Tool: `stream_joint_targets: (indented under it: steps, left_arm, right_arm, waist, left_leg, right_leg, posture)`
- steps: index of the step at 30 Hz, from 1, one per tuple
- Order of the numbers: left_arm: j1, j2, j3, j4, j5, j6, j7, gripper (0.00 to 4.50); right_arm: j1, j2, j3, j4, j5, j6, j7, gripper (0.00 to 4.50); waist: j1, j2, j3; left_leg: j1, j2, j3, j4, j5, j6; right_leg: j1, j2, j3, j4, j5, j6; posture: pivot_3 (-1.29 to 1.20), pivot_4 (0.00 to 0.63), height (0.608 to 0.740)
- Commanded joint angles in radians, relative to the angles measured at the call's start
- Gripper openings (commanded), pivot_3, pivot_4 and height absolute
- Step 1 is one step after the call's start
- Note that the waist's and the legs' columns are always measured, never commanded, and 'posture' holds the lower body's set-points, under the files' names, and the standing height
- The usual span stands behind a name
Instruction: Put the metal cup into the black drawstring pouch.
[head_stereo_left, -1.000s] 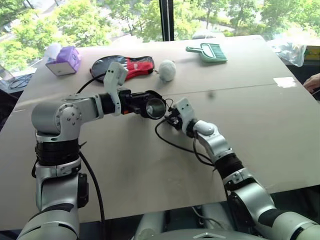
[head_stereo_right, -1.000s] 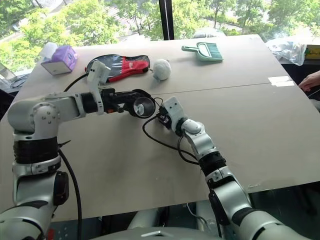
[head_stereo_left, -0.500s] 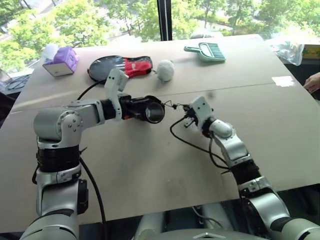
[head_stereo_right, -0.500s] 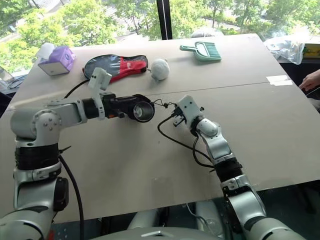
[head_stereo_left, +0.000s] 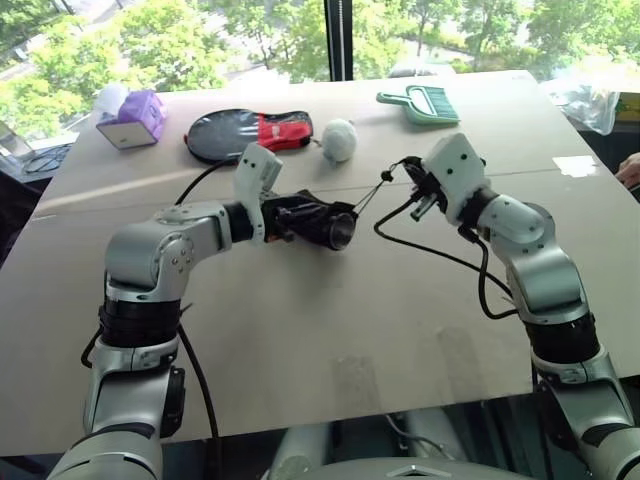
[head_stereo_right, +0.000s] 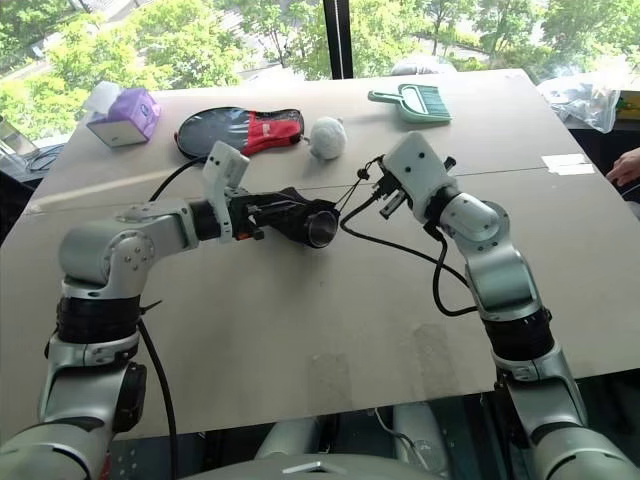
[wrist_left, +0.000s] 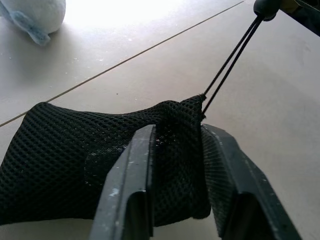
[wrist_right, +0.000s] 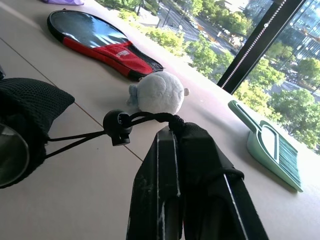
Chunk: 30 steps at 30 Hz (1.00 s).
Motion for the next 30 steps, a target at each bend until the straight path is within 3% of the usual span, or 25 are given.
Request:
stream_joint_targets:
  steps: [1,10,17,30]
  left_arm:
    - [-0.019,0.024,0.064,-0.088,-0.099,-0.032,-0.1,2.61]
    - [-0.043,-0.066,0.038,-0.037,-0.028,-0.171,-0.018,2.61]
    - [-0.034,-0.112,0.063,-0.023,-0.029,-0.214,0.034,2.61]
    - [-0.199,-0.213,-0.048,-0.014,0.009,-0.311,0.018,2.61]
  right_arm:
    - [-0.072,-0.045,-0.016,-0.095,0.011,0.027,0.035,0.0]
    - [-0.157,-0.091,-0.058,-0.115,0.049,0.053,0.051,0.0]
    - [-0.328,-0.068,-0.108,-0.101,0.114,0.083,0.032,0.0]
    - [-0.273,-0.078,-0.022,-0.063,0.106,0.023,0.06,0.0]
  waist:
    - [0.001,0.0,0.0]
    - [0.016,0.0,0.0]
    - [0.016,0.0,0.001]
    - [0.015,-0.001,0.0]
  left_leg:
    - [-0.001,0.0,0.0,0.0,0.0,0.0]
    - [-0.001,0.0,0.0,0.0,0.0,0.0]
    - [-0.002,0.0,0.0,0.0,0.0,0.0]
    - [-0.007,0.0,-0.003,0.002,0.0,0.0]
  right_leg:
    - [0.0,0.0,0.0,0.0,0.0,0.0]
    - [0.0,0.0,0.0,-0.001,0.0,0.0]
    - [-0.002,0.0,-0.001,-0.001,0.0,0.0]
    - [-0.002,-0.001,-0.004,-0.004,0.0,0.0]
  posture:
    - [0.0,0.15,0.74]
    - [0.0,0.15,0.74]
    - [0.0,0.15,0.74]
    - [0.0,0.15,0.74]
